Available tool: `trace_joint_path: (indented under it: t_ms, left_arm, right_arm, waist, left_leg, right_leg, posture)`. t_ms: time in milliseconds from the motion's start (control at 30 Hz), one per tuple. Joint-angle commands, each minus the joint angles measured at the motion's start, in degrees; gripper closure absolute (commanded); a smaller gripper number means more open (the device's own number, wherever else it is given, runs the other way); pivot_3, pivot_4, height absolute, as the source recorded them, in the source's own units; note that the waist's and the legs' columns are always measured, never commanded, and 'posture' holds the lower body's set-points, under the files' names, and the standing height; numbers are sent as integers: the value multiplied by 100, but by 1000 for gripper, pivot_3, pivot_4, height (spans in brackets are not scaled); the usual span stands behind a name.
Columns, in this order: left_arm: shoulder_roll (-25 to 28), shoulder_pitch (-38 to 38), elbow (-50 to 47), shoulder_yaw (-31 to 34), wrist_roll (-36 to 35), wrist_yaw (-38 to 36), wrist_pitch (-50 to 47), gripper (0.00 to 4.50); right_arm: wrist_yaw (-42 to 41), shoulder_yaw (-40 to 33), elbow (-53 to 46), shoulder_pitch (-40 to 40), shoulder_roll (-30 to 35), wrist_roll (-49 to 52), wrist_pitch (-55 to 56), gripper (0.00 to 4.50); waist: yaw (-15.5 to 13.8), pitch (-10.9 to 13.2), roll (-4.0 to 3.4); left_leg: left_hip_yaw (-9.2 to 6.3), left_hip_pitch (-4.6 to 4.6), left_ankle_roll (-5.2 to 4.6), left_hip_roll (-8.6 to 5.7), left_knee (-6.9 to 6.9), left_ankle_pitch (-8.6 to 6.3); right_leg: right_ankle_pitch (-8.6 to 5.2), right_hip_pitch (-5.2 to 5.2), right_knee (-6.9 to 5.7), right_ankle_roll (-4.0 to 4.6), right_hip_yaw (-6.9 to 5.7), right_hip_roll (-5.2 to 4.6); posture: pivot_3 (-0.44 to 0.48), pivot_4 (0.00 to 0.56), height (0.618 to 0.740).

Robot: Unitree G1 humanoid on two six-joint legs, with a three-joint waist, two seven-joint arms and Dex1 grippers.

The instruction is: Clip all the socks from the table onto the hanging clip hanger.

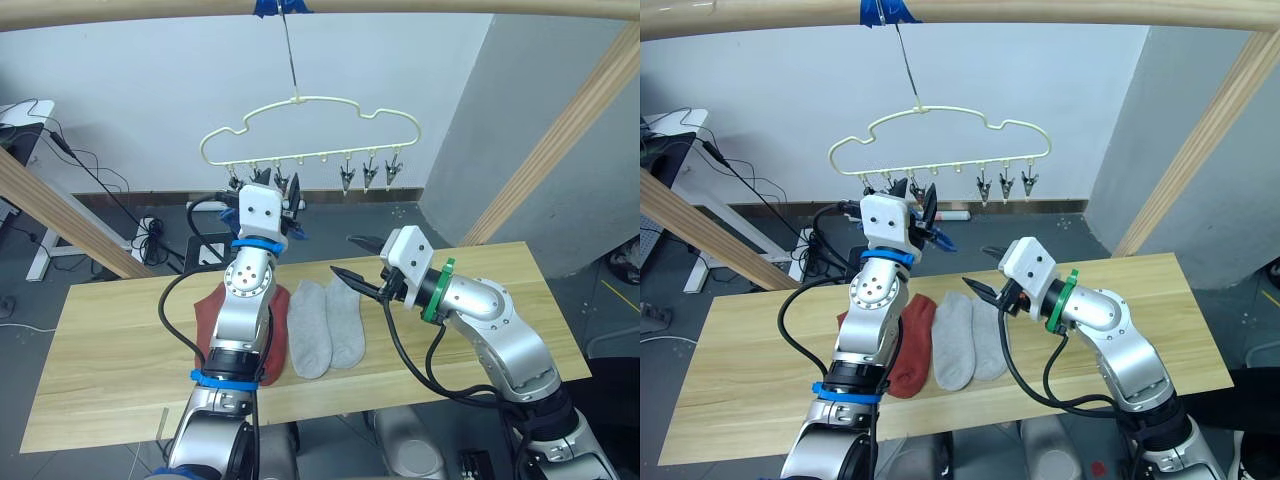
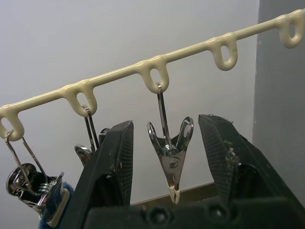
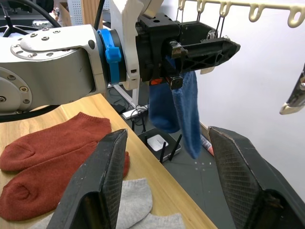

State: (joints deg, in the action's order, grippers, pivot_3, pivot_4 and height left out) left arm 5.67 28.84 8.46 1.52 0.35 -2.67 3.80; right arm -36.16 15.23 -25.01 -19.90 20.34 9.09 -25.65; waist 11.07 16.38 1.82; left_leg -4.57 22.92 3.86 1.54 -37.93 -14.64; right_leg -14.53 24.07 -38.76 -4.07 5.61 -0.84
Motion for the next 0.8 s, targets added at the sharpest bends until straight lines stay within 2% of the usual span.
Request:
trace_joint_path:
  t_ms: [33, 133, 267, 400, 467, 567, 667, 700, 800]
  left_arm:
    - [-33, 47, -237, -30, 40, 34, 104, 2686]
    - [-33, 53, -229, -30, 44, 24, 124, 3569]
    - [-32, 37, -242, -38, 42, 4, 137, 4296]
    - [-16, -11, -309, -37, 31, -37, 133, 4305]
    - [63, -7, -358, -38, -42, -207, 113, 4305]
    - [199, -18, -467, -42, -169, -500, 70, 4305]
    - [326, -70, -604, -7, -271, -703, -59, 4305]
    - [377, -100, -651, -10, -284, -770, -90, 4305]
    - [479, -166, -770, -13, -348, -937, -201, 4305]
  right_arm:
    - [-40, -75, -125, -44, 20, 73, 136, 1668]
    - [-47, -71, -130, -35, 30, 72, 139, 1668]
    - [-45, -58, -140, -19, 38, 74, 132, 1668]
    - [15, 43, -103, 28, 10, -4, 142, 1668]
    - [228, 288, 259, 123, -99, -257, 43, 1668]
    - [678, 617, 908, 207, -361, -728, -45, 1069]
    - [1142, 837, 1615, 140, -686, -1148, -7, 154]
    - [1325, 833, 1898, 105, -825, -1246, 64, 0]
    - [1733, 782, 2671, -41, -1174, -1460, 298, 0]
  waist:
    - [0, 0, 0]
    - [0, 0, 0]
    - [0, 0, 0]
    - [1, 0, 0]
    - [2, -2, 3]
    - [2, -2, 3]
    - [2, -2, 4]
    - [3, -2, 3]
    - [-5, -2, 3]
  left_leg:
    - [0, 0, 0, 0, 0, 0]
    - [0, 0, 0, 0, 0, 0]
    - [0, 0, 0, 0, 0, 0]
    - [0, 0, 0, 0, 0, 0]
    - [0, 0, 0, 0, 0, 0]
    - [-1, -2, 0, 1, 0, 0]
    - [1, -1, 0, 1, -1, 0]
    - [1, -1, 0, 1, -1, 0]
    - [0, -2, 0, 1, 0, 0]
  right_leg:
    - [0, 0, 0, 0, 0, 0]
    - [0, 0, 0, 0, 0, 0]
    - [0, 0, 0, 0, 0, 0]
    - [1, 0, 0, 2, 0, 0]
    - [2, 0, 0, 3, 0, 0]
    - [8, 1, -2, 14, -1, 0]
    - [10, 1, -3, 16, 1, 0]
    - [10, 1, -2, 16, 2, -1]
    - [10, 2, -3, 17, 0, -1]
  posture:
    - [-238, 236, 740]
    - [-238, 236, 740]
    - [-239, 234, 740]
    - [-239, 226, 740]
    - [-237, 227, 740]
    - [-229, 234, 740]
    - [-219, 246, 740]
    - [-217, 245, 740]
    - [-206, 246, 740]
